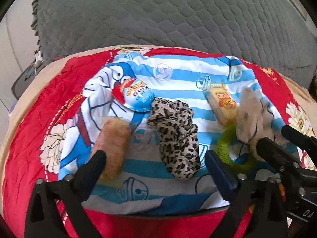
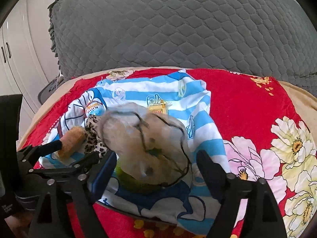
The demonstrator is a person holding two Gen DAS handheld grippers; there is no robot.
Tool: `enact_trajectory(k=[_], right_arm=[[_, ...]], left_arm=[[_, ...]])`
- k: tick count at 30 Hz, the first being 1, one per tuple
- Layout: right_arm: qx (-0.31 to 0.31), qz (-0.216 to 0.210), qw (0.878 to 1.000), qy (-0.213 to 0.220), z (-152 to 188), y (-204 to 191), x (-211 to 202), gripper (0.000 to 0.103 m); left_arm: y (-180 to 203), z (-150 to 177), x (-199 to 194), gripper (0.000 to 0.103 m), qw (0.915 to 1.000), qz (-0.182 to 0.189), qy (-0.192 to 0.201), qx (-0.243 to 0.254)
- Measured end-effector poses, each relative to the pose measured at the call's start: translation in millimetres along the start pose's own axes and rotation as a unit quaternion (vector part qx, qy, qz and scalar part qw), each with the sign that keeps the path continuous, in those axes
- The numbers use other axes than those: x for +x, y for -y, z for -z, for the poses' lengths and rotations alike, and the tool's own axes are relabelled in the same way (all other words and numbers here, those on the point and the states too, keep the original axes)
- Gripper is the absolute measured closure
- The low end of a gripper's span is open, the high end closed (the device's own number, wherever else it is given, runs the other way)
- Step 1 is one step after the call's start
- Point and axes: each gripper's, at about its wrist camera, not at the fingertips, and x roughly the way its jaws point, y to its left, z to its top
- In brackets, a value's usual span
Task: Organize objects
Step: 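Open the left tool to release the leopard scrunchie while the right tool releases the sheer scrunchie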
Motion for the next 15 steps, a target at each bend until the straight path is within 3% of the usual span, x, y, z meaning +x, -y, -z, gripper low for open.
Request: enact_trajectory(k=[15], right_arm=[[0.007,0.024,0.999,0.027,-5,-5,-31,0.005]], left_arm=[[-7,-1,-28,0.001,0.9999,0.005,0.014,0.003]])
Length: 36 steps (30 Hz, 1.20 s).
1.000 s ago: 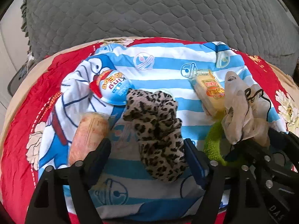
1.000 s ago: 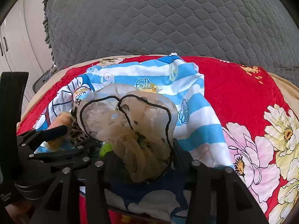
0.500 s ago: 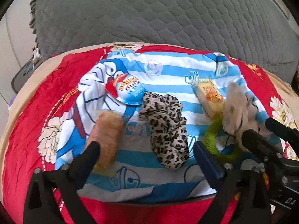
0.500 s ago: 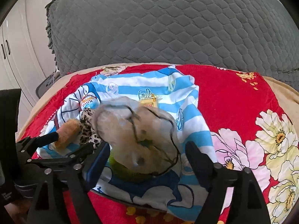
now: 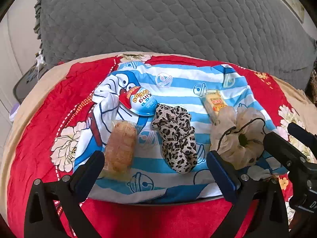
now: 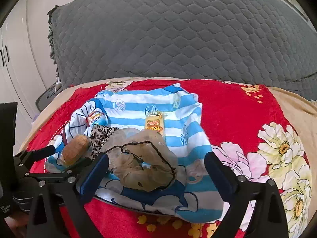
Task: Organize objects
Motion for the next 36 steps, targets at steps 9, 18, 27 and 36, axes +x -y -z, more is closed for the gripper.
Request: enact_trajectory(k=[9,18,27,36], right_arm=[[0.002,0.0,1.0,0.003,-2,-3,-20,0.005],[-0.012,0.003,1.0,0.023,-4,-15,-49,0.004],[-0.019,0.0,0.999,0.051,-3,-26,-85,0.002],[-0.019,0.0,0.996,0.09,-4,-33,-133,0.001]], left_arm=[[-6,1,-21,0.001,0.9999,-0.008,0.012,-0.001],[-13,6,-51,0.001,0.9995,-0.012,0.028,-0.009],[-16,10,-85,0.001,0.9987,0.002,0.048,-0.017],[-13,13,-129,0.001,0.9972,-0.004,0.075,-0.005]])
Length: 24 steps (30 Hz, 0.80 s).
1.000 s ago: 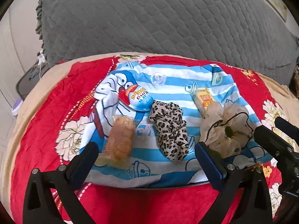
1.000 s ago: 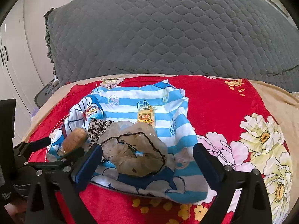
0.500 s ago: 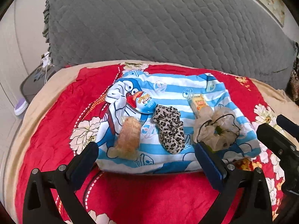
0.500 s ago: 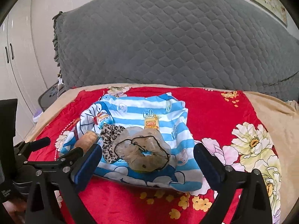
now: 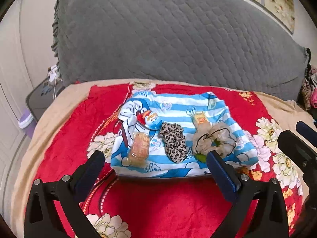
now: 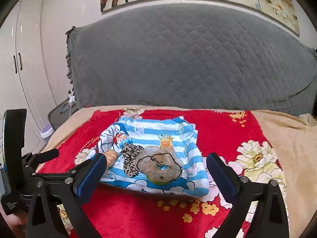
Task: Organize objects
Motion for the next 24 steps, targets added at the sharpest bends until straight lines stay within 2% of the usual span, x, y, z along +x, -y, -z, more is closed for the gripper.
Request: enact_trajectory(k=[10,24], right_arm=[[-0.005,0.009,1.0,0.025,-4,-2,-37,0.001],[-0.025,0.012,0.999,0.035,11,-15,-71,0.001]], left_arm=[[-2,2,-48,0.001,0.9995,-0.009,0.03,-0.007],[-13,24,-89,0.001,0.9988,-0.015,0.042,-0.021]])
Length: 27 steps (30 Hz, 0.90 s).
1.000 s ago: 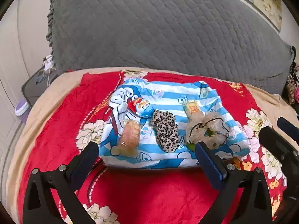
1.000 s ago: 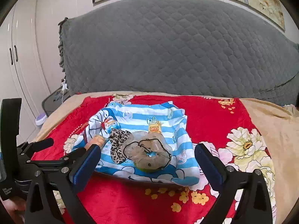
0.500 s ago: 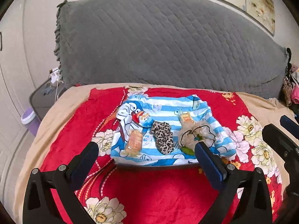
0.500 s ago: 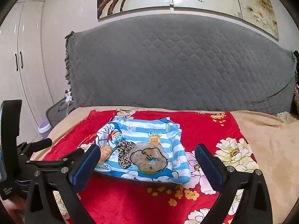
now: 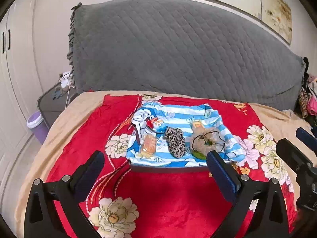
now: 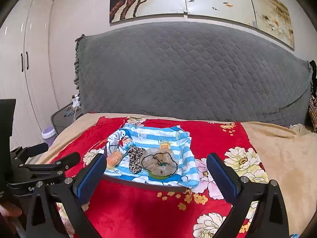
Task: Organize objects
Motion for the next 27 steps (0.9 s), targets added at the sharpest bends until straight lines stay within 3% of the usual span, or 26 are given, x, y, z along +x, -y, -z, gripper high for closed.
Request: enact_trajectory(k=[27], right_arm=[[-0.005,0.014,0.999,0.029,38,-8,-43,0.001]], left_arm=[[3,59,-17,0.001,0.9999,-0.01,-0.012,0.004]])
